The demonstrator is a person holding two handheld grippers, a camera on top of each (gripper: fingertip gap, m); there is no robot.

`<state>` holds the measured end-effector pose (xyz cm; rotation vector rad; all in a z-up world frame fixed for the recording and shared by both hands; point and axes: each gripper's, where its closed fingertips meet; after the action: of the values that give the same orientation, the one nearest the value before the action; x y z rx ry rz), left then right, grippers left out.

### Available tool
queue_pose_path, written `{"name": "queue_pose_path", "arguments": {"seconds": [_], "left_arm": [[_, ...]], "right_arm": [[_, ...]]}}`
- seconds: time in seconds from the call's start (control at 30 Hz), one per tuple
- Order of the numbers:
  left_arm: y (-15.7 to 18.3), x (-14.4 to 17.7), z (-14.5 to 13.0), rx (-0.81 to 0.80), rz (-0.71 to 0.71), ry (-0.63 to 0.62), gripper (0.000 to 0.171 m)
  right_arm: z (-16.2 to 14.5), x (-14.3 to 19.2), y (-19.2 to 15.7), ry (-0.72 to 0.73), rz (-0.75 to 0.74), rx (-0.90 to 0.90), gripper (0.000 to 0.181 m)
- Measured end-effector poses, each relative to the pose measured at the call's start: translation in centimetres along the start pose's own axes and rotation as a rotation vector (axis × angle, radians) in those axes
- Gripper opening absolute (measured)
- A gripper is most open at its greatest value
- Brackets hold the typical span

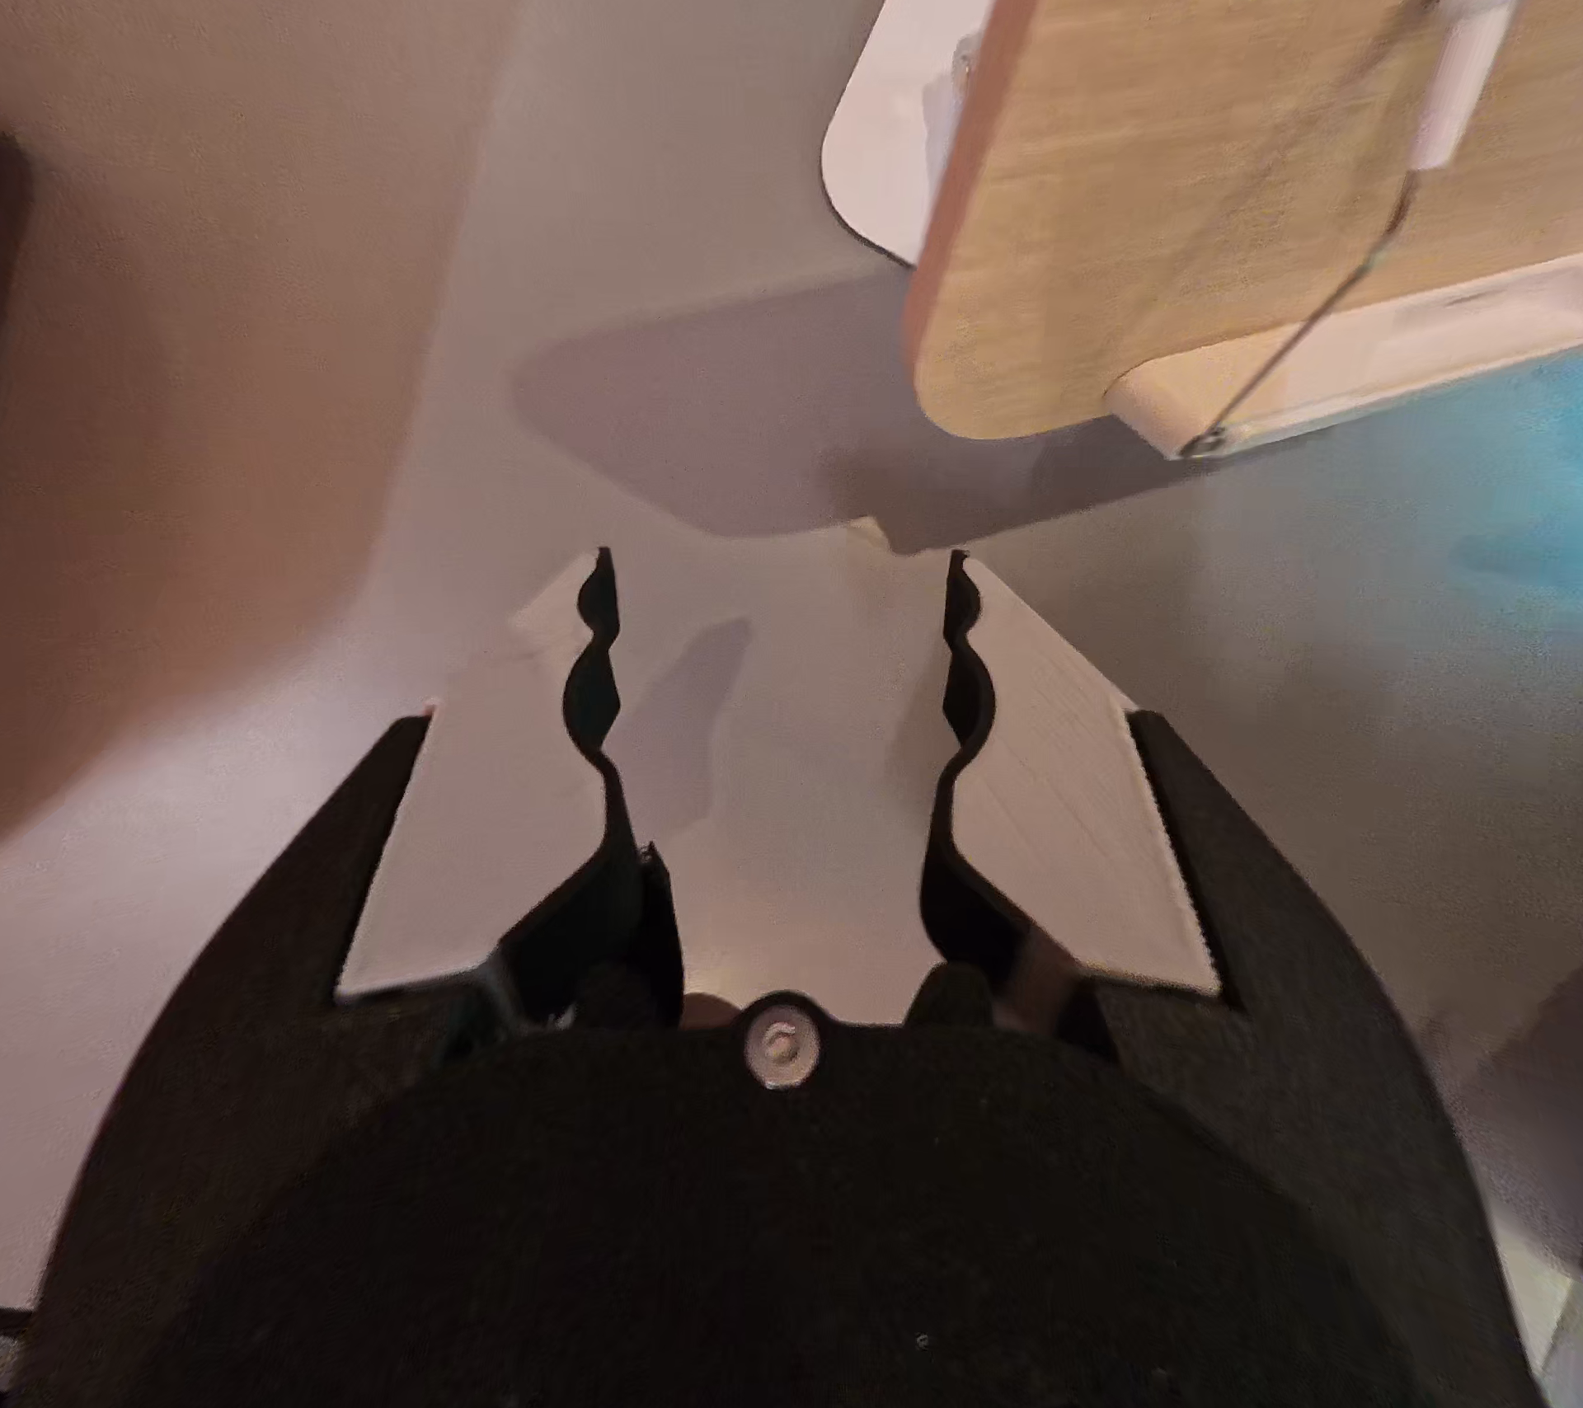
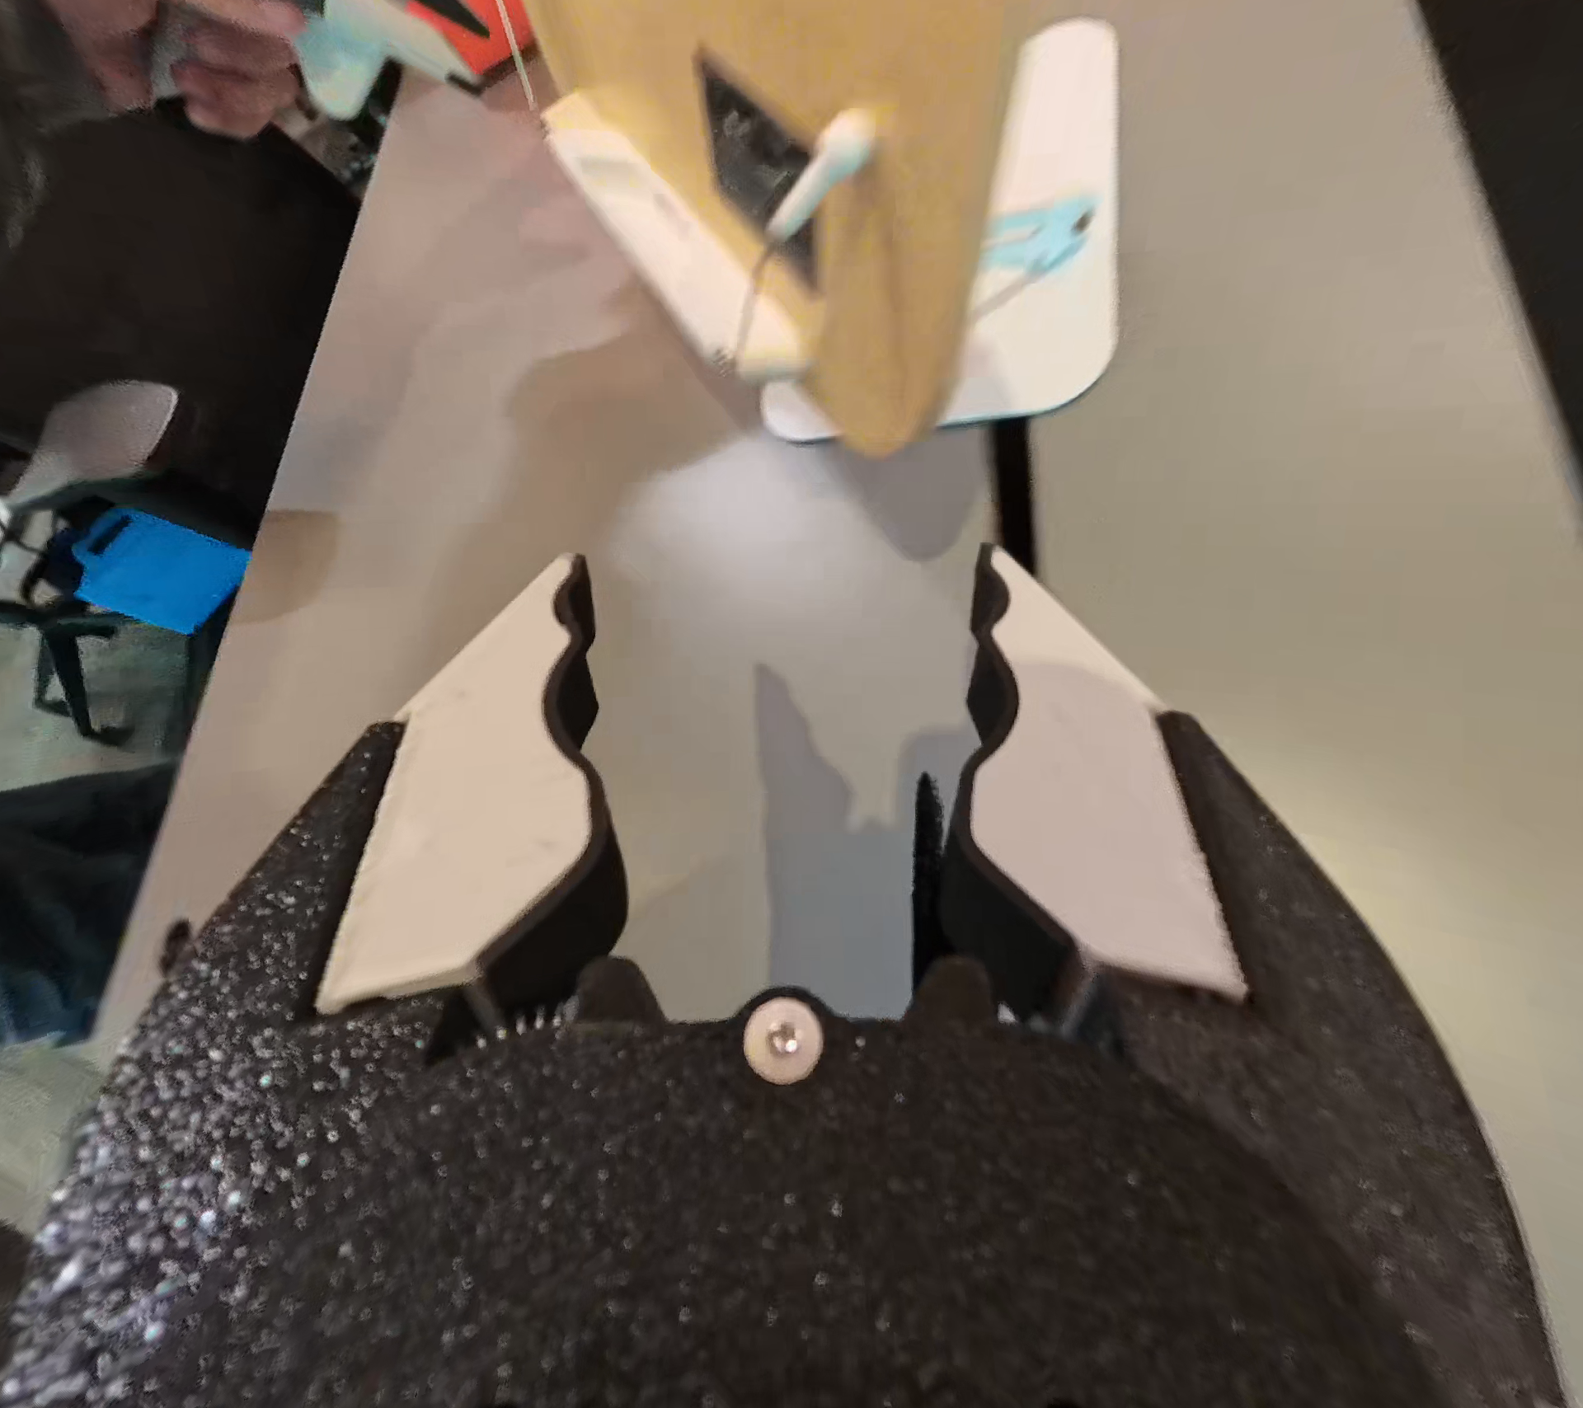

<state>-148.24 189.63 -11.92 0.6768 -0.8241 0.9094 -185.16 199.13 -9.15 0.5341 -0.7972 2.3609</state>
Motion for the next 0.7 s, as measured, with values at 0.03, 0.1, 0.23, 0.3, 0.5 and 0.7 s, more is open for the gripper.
{"name": "queue_pose_path", "arguments": {"seconds": [0.03,0.1,0.23,0.3,0.5,0.7], "left_arm": [[0.7,0.2,-0.3,0.026,0.015,0.019,0.080],[1.9,0.5,-0.7,0.088,0.074,0.069,0.082],[4.6,1.6,0.0,0.282,0.200,0.246,0.092],[6.2,2.6,0.7,0.354,0.279,0.340,0.094],[12.4,6.1,5.4,0.466,0.406,0.616,0.094],[18.1,7.3,9.5,0.420,0.463,0.727,0.099]], "right_arm": [[1.2,0.3,1.7,0.000,0.010,0.040,0.087],[3.7,0.6,4.9,0.003,0.050,0.143,0.087],[8.9,-0.6,10.8,0.010,0.159,0.392,0.086],[11.1,-1.9,12.9,-0.010,0.235,0.441,0.081],[14.9,-4.7,13.8,-0.100,0.604,0.551,0.080],[16.5,-9.1,13.7,-0.214,0.675,0.676,0.085]]}}
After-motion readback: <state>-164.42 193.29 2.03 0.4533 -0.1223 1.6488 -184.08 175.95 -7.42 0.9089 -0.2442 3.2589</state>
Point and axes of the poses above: each gripper's, where its closed fingertips meet, x back along the fingers, z out of its top, y = z × x across the jaws, and after that the axes turned 2 degrees about y, right-handed
